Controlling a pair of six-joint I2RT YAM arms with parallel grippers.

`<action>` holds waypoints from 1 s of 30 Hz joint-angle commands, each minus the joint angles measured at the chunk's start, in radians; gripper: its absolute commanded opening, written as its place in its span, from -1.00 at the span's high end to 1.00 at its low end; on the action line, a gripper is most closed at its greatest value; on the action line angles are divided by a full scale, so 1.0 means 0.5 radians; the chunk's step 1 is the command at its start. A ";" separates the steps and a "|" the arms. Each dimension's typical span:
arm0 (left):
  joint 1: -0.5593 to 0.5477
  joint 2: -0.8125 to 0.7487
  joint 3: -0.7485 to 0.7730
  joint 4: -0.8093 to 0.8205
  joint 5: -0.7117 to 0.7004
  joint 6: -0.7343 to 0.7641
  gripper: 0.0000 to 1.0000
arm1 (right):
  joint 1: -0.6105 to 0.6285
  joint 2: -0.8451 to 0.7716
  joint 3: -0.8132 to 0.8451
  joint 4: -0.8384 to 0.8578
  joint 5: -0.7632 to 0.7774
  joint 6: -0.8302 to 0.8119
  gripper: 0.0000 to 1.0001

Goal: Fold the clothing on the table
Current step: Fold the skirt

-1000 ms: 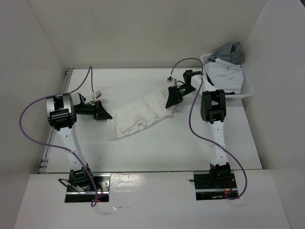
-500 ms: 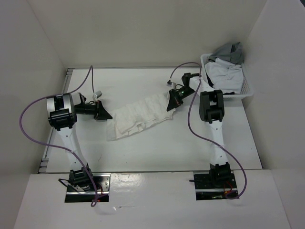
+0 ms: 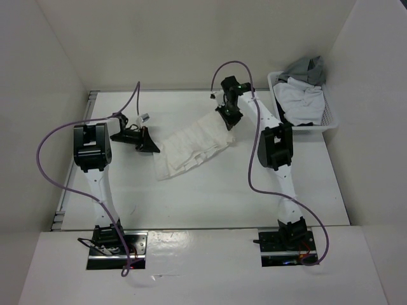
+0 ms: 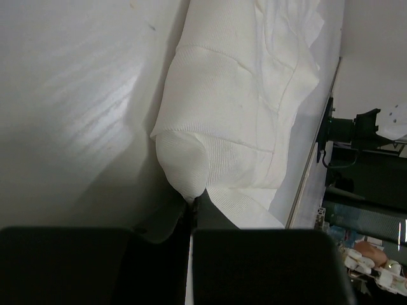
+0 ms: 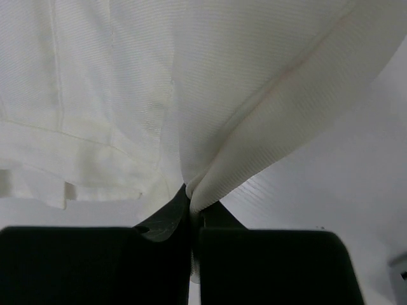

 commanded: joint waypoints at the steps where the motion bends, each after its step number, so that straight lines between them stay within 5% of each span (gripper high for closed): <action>1: 0.015 0.047 0.051 0.135 -0.046 -0.103 1.00 | 0.138 -0.200 0.053 0.035 0.491 0.067 1.00; 15: 0.015 -0.011 -0.023 0.230 -0.101 -0.213 1.00 | 0.877 -0.262 0.135 -0.002 0.609 0.067 1.00; 30: -0.003 -0.097 -0.100 0.252 -0.120 -0.213 1.00 | 1.092 0.051 0.620 -0.079 0.244 0.143 1.00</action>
